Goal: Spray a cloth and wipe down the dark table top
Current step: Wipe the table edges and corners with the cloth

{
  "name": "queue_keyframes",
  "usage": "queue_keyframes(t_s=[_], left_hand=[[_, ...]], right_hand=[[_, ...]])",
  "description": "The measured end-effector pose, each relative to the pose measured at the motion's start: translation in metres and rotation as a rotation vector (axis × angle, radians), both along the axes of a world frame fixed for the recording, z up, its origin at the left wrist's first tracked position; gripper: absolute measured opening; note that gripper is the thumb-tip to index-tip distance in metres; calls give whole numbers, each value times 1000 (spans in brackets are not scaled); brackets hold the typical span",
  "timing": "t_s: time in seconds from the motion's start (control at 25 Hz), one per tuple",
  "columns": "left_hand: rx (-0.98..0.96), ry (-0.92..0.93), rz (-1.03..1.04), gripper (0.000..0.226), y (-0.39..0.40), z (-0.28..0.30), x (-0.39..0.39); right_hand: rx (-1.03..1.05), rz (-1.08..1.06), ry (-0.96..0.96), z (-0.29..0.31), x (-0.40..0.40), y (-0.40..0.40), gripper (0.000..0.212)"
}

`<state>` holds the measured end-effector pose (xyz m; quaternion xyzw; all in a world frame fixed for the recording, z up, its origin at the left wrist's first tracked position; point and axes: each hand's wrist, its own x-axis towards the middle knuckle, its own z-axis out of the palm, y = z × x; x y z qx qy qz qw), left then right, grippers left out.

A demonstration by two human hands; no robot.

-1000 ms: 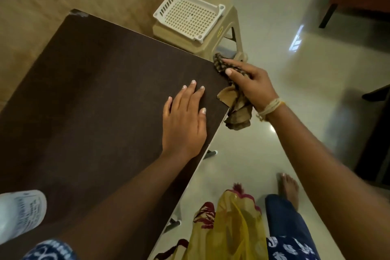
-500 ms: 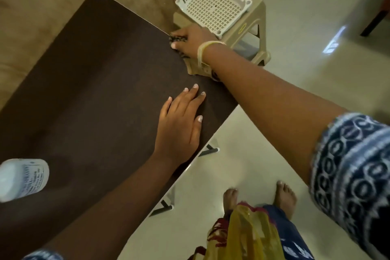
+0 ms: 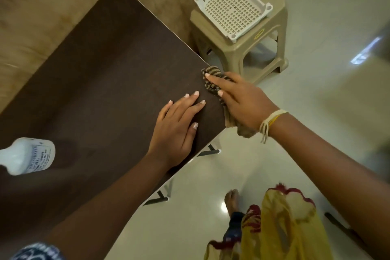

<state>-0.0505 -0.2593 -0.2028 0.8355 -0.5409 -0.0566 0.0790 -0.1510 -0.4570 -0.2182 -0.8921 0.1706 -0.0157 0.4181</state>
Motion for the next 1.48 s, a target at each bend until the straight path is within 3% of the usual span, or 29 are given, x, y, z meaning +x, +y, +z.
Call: queue_keyframes(t_s=[0.32, 0.48, 0.84, 1.08, 1.28, 1.48], left_hand=[[49, -10, 7, 51, -1, 3, -2], [22, -33, -54, 44, -12, 8, 12], [-305, -68, 479, 39, -125, 3, 139], [-363, -28, 680, 43, -137, -19, 144], [-381, 23, 807, 47, -139, -18, 147], [-313, -34, 811, 47, -139, -19, 145]], right_hand=[[304, 54, 34, 4, 150, -33, 47], [406, 101, -8, -6, 144, -38, 48], [384, 30, -3, -2, 32, -23, 46], [445, 42, -22, 2, 117, -35, 44], [726, 53, -66, -13, 235, -47, 41], [878, 96, -112, -18, 226, -52, 49]])
